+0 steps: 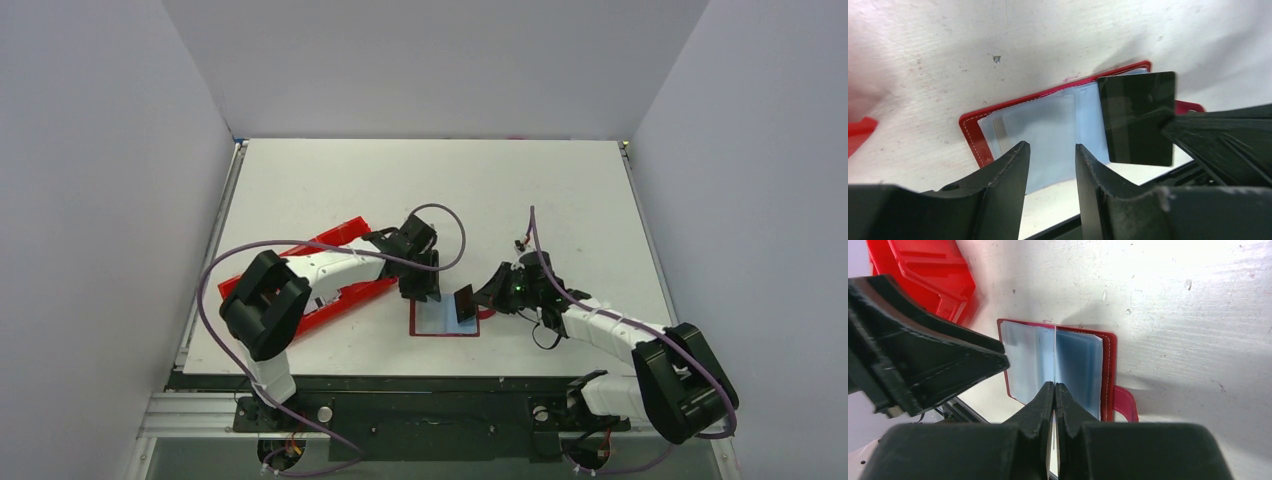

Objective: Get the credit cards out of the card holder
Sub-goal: Place the credit card in the storage box.

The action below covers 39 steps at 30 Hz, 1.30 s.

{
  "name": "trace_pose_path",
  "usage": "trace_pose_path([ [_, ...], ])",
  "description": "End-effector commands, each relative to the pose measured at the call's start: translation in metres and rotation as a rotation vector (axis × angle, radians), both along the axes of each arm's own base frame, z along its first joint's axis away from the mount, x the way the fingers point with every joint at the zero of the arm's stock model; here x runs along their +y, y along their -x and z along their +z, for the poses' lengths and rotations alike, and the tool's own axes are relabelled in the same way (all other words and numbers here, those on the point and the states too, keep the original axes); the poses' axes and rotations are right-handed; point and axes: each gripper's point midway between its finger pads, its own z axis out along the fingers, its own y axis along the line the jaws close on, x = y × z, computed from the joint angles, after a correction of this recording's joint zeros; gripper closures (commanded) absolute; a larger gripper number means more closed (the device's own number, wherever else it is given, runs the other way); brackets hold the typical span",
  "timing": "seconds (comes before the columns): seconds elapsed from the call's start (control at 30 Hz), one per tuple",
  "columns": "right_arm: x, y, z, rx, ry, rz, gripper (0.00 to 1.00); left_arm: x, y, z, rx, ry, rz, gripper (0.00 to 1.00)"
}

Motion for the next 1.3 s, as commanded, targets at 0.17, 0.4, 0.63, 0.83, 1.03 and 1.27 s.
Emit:
trace_pose_path([
  [0.17, 0.013, -0.027, 0.05, -0.113, -0.095, -0.022, 1.0, 0.001, -0.027, 0.089, -0.097, 0.295, 0.032, 0.56],
  [0.4, 0.031, -0.04, 0.084, -0.153, -0.24, -0.024, 1.0, 0.013, -0.036, 0.121, -0.093, 0.471, 0.054, 0.52],
  [0.63, 0.046, -0.048, 0.128, -0.196, -0.439, -0.032, 1.0, 0.015, -0.036, 0.141, -0.082, 0.599, 0.05, 0.52],
  [0.83, 0.055, -0.051, 0.147, -0.213, -0.512, -0.019, 1.0, 0.008, -0.032, 0.151, -0.061, 0.681, 0.033, 0.52],
  [1.03, 0.068, -0.047, 0.153, -0.211, -0.547, 0.011, 1.0, 0.004, -0.029, 0.156, -0.047, 0.731, 0.023, 0.53],
  [1.27, 0.076, -0.042, 0.149, -0.202, -0.555, 0.032, 1.0, 0.003, -0.028, 0.159, -0.049, 0.753, 0.02, 0.61],
])
